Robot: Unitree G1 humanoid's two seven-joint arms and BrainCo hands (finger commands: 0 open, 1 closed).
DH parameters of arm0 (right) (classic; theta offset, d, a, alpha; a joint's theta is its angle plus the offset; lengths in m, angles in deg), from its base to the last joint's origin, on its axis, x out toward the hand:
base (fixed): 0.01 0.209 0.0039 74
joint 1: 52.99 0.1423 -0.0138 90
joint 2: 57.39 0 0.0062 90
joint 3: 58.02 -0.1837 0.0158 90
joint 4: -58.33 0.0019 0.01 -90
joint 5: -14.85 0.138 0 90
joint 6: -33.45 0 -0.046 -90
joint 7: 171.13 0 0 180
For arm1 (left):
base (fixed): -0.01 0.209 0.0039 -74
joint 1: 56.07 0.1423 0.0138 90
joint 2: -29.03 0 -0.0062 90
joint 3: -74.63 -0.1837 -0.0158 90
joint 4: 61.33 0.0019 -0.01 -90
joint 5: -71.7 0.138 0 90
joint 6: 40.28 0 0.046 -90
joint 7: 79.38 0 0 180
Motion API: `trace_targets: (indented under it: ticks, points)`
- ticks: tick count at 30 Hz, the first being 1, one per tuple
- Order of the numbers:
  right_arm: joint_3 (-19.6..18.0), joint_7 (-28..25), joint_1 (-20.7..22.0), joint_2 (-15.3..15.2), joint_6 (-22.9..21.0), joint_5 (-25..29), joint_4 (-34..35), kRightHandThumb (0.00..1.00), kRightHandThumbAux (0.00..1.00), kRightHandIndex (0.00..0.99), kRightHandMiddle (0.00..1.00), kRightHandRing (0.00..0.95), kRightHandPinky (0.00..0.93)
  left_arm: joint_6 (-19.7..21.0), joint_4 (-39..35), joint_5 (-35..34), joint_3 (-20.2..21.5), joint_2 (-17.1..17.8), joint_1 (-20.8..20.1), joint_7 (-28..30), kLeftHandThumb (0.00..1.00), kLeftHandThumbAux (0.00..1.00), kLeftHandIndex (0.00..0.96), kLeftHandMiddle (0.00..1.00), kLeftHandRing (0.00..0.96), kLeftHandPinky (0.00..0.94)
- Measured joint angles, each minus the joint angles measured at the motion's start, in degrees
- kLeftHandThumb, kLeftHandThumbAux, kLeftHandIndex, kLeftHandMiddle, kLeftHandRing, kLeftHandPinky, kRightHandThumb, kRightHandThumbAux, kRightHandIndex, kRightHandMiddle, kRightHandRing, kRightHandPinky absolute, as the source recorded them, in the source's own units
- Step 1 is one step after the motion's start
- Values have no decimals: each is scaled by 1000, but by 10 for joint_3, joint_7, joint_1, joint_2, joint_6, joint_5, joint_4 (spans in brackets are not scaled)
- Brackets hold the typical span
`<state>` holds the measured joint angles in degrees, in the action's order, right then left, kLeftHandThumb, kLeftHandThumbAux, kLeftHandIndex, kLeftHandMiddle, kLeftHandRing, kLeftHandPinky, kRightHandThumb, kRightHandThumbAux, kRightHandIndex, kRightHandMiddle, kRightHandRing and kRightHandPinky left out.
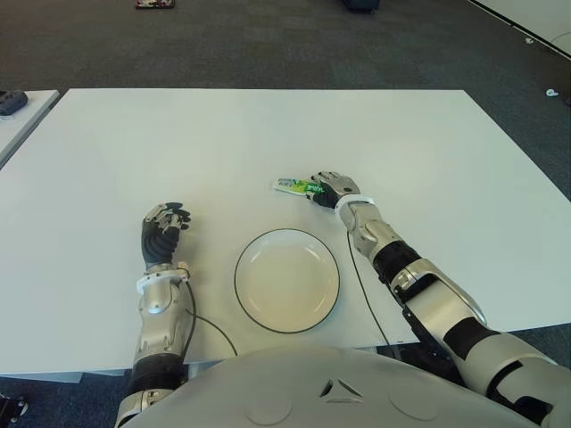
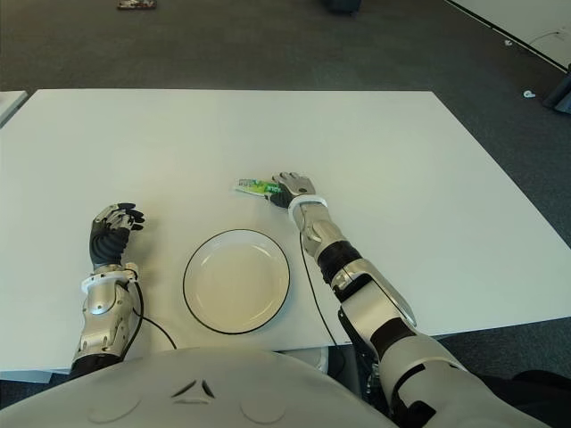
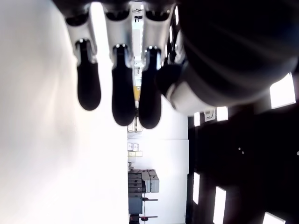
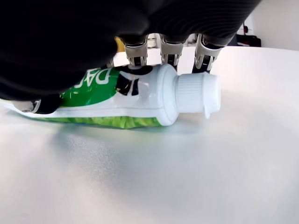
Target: Put the toothpaste on the table into the plate.
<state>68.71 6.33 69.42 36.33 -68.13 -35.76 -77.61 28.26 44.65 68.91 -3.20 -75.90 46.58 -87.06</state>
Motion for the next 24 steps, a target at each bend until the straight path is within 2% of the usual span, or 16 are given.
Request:
trace_targets:
  ticks: [15, 24]
  points:
    - [51, 3, 15, 2, -19, -34, -13, 564, 112, 0, 0, 0, 0, 0, 0, -1, 0, 0, 1, 0, 707, 715, 428, 523, 525, 501]
    - [76, 3, 23, 6, -35, -54, -22, 561, 162, 0, 0, 0, 0, -2, 0, 2, 0, 0, 3, 0, 705, 716, 427, 519, 524, 503]
